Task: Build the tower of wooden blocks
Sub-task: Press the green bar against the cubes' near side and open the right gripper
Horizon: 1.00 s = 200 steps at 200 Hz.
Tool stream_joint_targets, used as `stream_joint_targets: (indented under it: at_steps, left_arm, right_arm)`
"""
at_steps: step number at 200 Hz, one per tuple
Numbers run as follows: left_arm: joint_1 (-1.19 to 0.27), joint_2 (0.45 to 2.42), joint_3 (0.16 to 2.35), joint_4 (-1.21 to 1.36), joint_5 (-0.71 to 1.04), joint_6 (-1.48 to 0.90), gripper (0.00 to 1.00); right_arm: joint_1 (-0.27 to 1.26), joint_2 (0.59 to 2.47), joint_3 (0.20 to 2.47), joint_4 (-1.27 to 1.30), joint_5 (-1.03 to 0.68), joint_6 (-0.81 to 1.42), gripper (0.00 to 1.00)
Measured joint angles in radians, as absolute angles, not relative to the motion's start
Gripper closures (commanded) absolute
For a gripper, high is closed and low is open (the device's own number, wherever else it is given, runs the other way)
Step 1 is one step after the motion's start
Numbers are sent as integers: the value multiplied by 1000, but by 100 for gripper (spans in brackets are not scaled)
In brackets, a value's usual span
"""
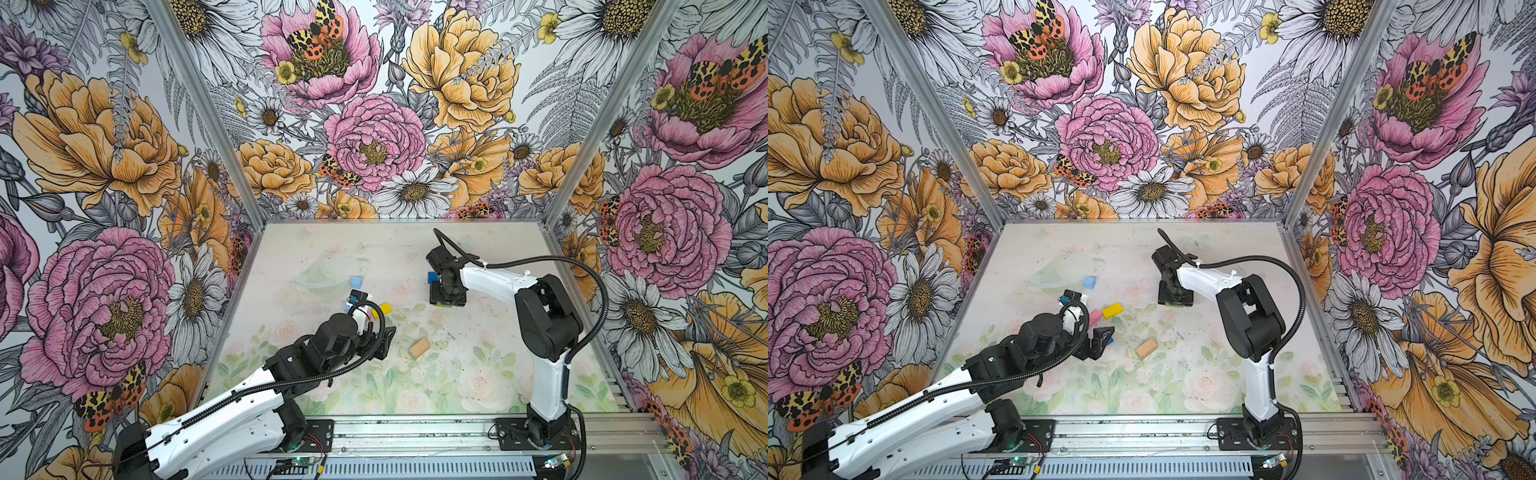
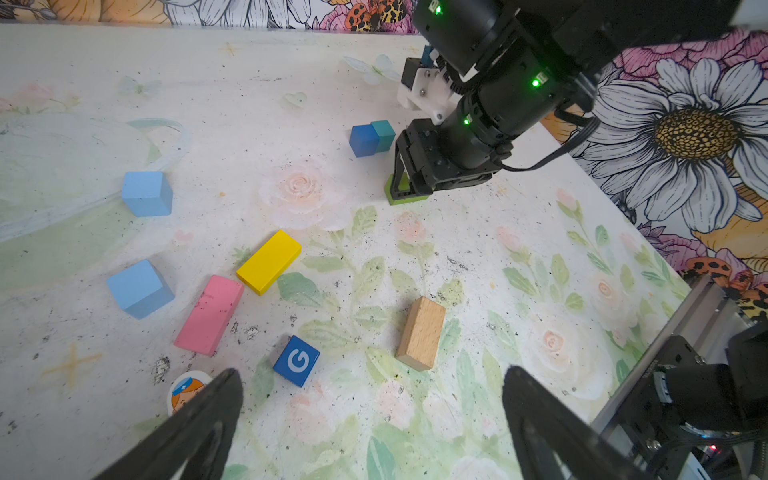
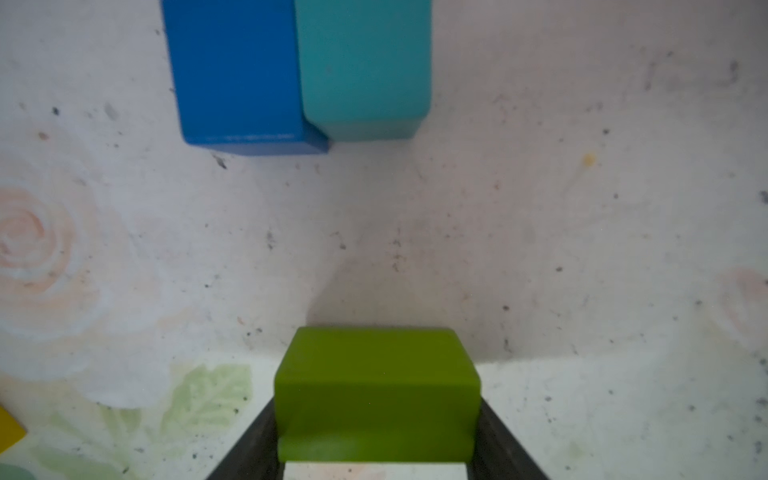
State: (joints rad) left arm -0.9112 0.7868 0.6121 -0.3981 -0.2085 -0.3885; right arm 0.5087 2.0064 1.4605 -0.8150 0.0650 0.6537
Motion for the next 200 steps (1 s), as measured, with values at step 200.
stream_joint_targets:
  at_steps: [200]
  left_arm:
    - [-839,761,595,-390,-207,-389,1]
  right_arm:
    - [467,2194,1748,-932,87,558,52]
